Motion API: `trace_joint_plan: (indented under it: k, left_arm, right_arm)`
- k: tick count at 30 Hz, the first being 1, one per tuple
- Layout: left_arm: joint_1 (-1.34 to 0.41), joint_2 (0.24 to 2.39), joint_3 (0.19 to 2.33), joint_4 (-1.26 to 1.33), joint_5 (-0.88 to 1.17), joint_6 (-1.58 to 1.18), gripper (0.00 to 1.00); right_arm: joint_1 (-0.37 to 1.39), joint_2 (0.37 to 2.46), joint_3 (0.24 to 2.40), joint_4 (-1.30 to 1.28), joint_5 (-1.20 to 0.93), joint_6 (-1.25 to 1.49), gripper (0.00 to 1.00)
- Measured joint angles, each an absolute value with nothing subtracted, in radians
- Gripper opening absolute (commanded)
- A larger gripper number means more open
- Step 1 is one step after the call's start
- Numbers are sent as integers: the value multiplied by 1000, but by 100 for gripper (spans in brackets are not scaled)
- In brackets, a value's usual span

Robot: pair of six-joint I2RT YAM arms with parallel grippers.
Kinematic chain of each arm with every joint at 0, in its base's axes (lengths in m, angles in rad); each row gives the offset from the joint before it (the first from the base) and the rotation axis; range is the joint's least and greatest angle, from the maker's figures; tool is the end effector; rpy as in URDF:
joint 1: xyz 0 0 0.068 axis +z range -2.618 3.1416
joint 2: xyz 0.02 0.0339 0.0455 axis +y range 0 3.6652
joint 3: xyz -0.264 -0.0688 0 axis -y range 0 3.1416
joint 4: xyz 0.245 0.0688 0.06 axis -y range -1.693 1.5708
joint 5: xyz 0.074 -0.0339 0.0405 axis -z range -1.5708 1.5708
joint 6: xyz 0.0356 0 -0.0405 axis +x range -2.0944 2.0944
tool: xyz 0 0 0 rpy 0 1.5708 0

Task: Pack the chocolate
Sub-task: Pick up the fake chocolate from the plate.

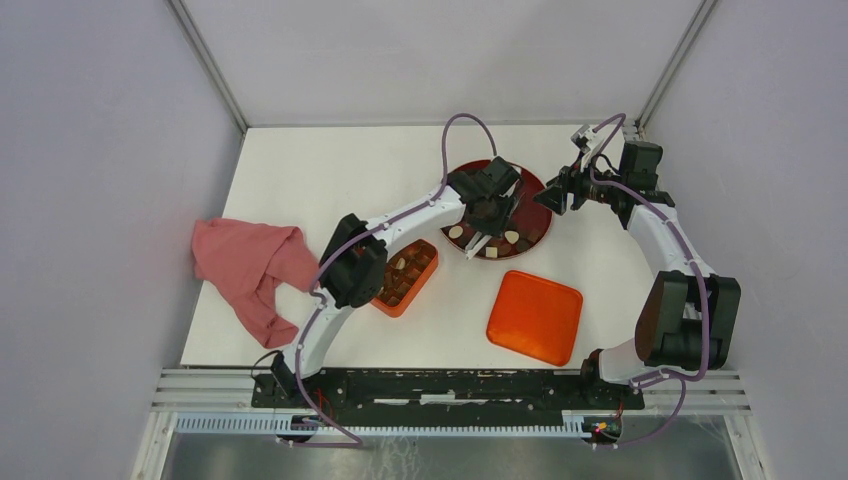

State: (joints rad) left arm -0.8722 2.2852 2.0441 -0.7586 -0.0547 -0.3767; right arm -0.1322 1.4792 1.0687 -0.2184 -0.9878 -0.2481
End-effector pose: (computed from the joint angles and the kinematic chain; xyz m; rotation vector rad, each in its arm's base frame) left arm 0.3259 -0.3850 0.2206 0.6221 2.5451 -0.3915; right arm 0.3213 -0.0127 0.2786 -0.6370 1.8872 0.8308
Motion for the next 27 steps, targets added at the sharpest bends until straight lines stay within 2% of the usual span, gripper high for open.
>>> trace_joint_plan:
  k: [9, 16, 24, 27]
  left_arm:
    - [-872, 2360, 2108, -820, -80, -377, 50]
    - [-873, 2384, 2142, -851, -84, -379, 42]
    - [-877, 2384, 2154, -883, -104, -390, 16]
    - [-878, 2384, 2154, -889, -104, -390, 13]
  right_arm:
    - [-132, 1479, 1069, -218, -992, -248, 68]
    - [-133, 1479, 1069, -218, -995, -248, 68]
    - [-133, 1475, 1069, -218, -995, -248, 68]
    - [-133, 1470, 1069, -218, -995, -248, 68]
